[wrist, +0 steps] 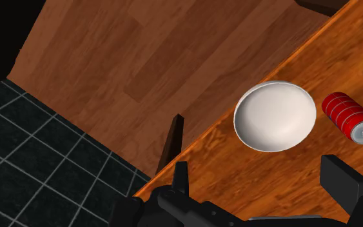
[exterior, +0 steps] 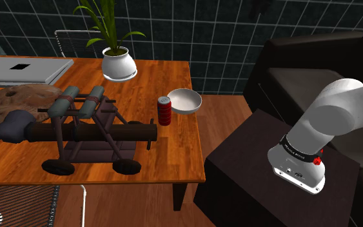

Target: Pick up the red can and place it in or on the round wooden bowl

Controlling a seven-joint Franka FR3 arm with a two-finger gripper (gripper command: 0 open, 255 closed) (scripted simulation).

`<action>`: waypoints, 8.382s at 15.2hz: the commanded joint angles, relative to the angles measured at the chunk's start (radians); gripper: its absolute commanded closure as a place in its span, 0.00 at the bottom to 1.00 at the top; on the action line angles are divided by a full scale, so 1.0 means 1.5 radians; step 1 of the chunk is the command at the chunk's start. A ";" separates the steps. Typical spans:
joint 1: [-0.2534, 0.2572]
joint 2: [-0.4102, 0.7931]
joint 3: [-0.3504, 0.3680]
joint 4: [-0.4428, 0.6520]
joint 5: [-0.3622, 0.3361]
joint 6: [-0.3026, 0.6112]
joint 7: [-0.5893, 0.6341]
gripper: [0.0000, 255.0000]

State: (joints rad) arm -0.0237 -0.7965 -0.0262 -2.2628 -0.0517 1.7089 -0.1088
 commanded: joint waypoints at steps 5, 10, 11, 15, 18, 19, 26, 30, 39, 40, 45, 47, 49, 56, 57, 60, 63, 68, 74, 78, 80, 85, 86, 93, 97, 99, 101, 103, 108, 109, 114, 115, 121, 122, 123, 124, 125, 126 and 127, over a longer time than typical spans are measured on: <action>0.013 0.031 0.035 -0.040 0.018 0.059 0.039 0.00; 0.029 0.088 0.079 -0.074 0.039 0.135 0.088 0.00; 0.032 0.102 0.088 -0.078 0.043 0.150 0.097 0.00; 0.042 0.163 0.125 -0.089 0.054 0.211 0.136 0.00; 0.049 0.217 0.152 -0.088 0.058 0.256 0.167 0.00; 0.051 0.236 0.161 -0.087 0.059 0.271 0.177 0.00; 0.060 0.384 0.223 -0.053 0.040 0.364 0.258 0.00; 0.066 0.479 0.252 -0.016 0.009 0.408 0.313 0.00; 0.094 0.649 0.268 0.058 -0.075 0.474 0.411 0.00; 0.095 0.656 0.267 0.056 -0.080 0.482 0.414 0.00; 0.099 0.682 0.260 0.054 -0.098 0.508 0.427 0.00; 0.099 0.682 0.260 0.054 -0.098 0.508 0.427 0.00; 0.099 0.682 0.260 0.054 -0.098 0.508 0.427 0.00; 0.099 0.681 0.260 0.053 -0.097 0.508 0.426 1.00; 0.099 0.681 0.260 0.053 -0.097 0.508 0.426 1.00; 0.099 0.681 0.261 0.054 -0.097 0.507 0.426 1.00; 0.098 0.675 0.262 0.055 -0.093 0.501 0.423 1.00; 0.093 0.644 0.269 0.066 -0.070 0.462 0.406 1.00; 0.089 0.610 0.274 0.084 -0.047 0.413 0.388 1.00; 0.087 0.591 0.276 0.099 -0.034 0.380 0.378 1.00; 0.087 0.581 0.277 0.108 -0.028 0.364 0.374 1.00; 0.085 0.561 0.278 0.131 -0.016 0.322 0.364 1.00; 0.085 0.557 0.278 0.136 -0.014 0.313 0.362 1.00; 0.038 0.496 0.231 0.114 0.023 0.282 0.249 1.00; 0.010 0.471 0.195 0.111 0.035 0.262 0.179 1.00; -0.005 0.462 0.177 0.115 0.039 0.251 0.145 1.00; -0.009 0.463 0.172 0.110 0.039 0.256 0.135 1.00; -0.009 0.468 0.172 0.097 0.038 0.274 0.136 1.00; -0.008 0.483 0.174 0.067 0.034 0.318 0.140 1.00; -0.008 0.486 0.174 0.062 0.033 0.327 0.141 1.00; -0.008 0.506 0.175 0.036 0.027 0.371 0.146 1.00; -0.008 0.510 0.175 0.032 0.025 0.380 0.147 1.00; -0.008 0.539 0.176 0.007 0.015 0.433 0.155 1.00; -0.008 0.546 0.176 0.002 0.012 0.445 0.157 1.00; -0.008 0.546 0.176 0.002 0.012 0.445 0.157 1.00; -0.008 0.546 0.176 0.002 0.012 0.445 0.157 1.00; -0.008 0.546 0.176 0.002 0.012 0.445 0.157 1.00; -0.008 0.546 0.176 0.002 0.012 0.445 0.157 1.00; -0.008 0.546 0.176 0.002 0.012 0.445 0.157 1.00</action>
State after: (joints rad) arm -0.0356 0.0229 0.2371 -2.2599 -0.0330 2.3753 0.1267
